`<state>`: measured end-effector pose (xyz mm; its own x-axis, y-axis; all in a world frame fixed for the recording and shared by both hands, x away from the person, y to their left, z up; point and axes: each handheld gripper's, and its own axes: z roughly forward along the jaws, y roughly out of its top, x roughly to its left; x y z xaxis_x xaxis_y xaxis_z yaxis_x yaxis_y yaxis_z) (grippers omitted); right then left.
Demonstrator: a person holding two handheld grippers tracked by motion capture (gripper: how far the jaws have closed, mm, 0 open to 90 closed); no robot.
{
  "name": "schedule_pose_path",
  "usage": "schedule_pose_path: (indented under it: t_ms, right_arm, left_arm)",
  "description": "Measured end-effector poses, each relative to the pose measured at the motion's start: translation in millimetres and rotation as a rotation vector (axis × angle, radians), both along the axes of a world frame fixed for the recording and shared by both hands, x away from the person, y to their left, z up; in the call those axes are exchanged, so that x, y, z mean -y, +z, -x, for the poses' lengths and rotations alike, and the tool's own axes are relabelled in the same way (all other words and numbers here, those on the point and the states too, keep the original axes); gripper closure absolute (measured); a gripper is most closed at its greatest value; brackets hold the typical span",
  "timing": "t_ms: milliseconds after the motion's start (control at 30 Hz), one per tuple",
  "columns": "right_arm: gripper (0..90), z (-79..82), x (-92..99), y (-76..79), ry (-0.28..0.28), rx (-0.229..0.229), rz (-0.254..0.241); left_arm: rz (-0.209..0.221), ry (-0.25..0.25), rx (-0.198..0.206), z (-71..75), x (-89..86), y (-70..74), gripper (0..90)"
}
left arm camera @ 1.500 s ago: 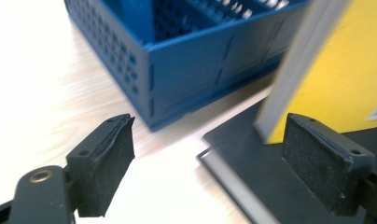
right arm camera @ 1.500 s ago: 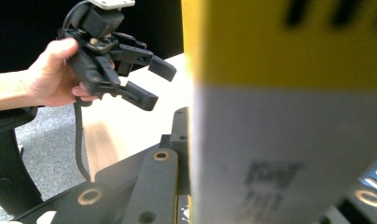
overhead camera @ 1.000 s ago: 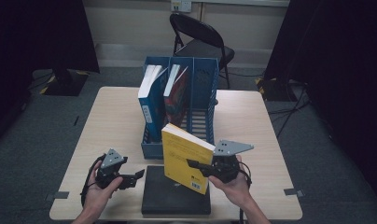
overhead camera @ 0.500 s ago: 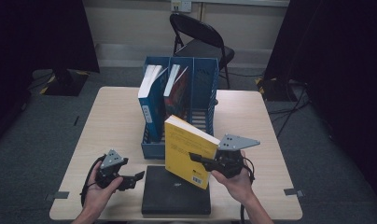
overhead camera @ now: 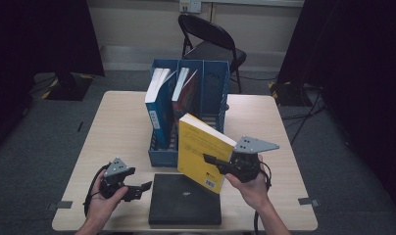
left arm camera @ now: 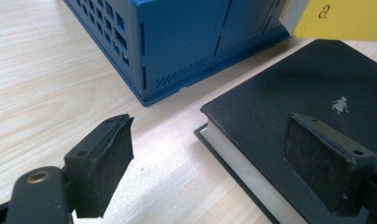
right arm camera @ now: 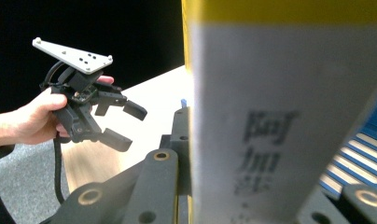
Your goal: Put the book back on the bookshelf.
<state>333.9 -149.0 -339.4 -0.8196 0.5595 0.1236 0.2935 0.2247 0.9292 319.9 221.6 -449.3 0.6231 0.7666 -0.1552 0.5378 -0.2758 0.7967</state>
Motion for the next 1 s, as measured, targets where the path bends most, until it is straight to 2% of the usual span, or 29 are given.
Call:
schedule_pose_path:
  t_ms: [300,367,500,633,867,1000]
  right_arm:
    - [76.1,-6.1,-2.3,5.4,-0.033,0.011,0.004]
    - [76.1,-9.0,-1.1,10.1,-0.059,0.018,-0.008]
    - [76.1,-14.8,-1.5,13.7,-0.073,0.025,-0.006]
    - [76.1,-22.2,-3.0,17.5,-0.085,0.028,0.009]
    - [76.1,-33.9,-5.7,25.2,-0.12,0.021,-0.008]
    - [76.2,-39.8,-8.5,31.0,-0.145,0.029,0.001]
  left_arm:
    - [0.001,0.012,0.005,-0.8,1.1,-1.0,15.7]
    - [-0.003,0.011,0.005,-0.9,0.9,-1.4,15.7]
    - [0.021,-0.003,0.001,-1.5,0.8,-1.6,15.7]
    - [0.014,-0.001,0.0,-1.7,0.2,-1.8,15.7]
    - [0.01,-0.01,-0.006,0.0,1.7,-1.4,15.7]
    - [0.006,-0.006,-0.007,-0.7,1.3,-1.8,15.7]
